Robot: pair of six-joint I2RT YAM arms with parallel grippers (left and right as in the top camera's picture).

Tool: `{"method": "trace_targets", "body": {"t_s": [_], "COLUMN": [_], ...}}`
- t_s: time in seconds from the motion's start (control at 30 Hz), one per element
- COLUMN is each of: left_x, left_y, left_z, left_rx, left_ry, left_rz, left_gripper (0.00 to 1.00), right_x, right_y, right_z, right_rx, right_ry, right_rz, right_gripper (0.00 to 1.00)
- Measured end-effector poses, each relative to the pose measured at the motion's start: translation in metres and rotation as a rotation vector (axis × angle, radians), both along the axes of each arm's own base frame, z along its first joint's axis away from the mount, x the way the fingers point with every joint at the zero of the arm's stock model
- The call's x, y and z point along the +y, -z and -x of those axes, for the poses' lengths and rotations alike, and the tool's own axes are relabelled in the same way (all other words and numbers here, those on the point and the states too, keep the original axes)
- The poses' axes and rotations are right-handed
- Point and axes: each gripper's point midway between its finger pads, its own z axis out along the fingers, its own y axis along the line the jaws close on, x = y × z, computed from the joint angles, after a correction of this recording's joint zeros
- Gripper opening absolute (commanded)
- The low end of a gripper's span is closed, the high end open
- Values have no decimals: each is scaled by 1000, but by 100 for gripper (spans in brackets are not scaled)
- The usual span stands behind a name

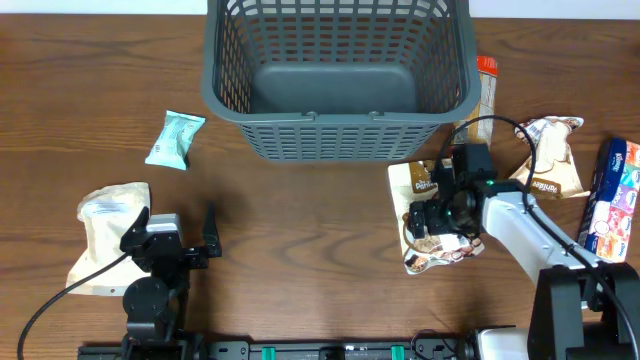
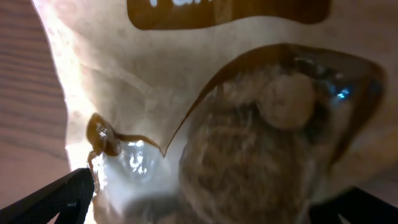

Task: Pack container
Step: 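Move the right gripper over the brown Pantree pouch and grasp it, then lift the Pantree pouch with the right gripper toward the basket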

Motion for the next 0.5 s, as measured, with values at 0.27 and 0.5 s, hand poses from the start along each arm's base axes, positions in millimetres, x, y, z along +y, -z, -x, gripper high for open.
{"method": "trace_targets", "body": {"t_s": [0.27, 0.5], "left_x": [0, 0], "left_y": [0, 0], "left_z": [0, 0], "left_rx": [0, 0], "left_ry": [0, 0], "left_rz": [0, 0], "left_gripper": [99, 99], "right_x": [-1, 1], "right_y": [1, 2], "right_z": [-12, -10], "right_rx": [-60, -51], "right_ry": [28, 41], "right_rz": [0, -12], "right_gripper": [65, 35]}}
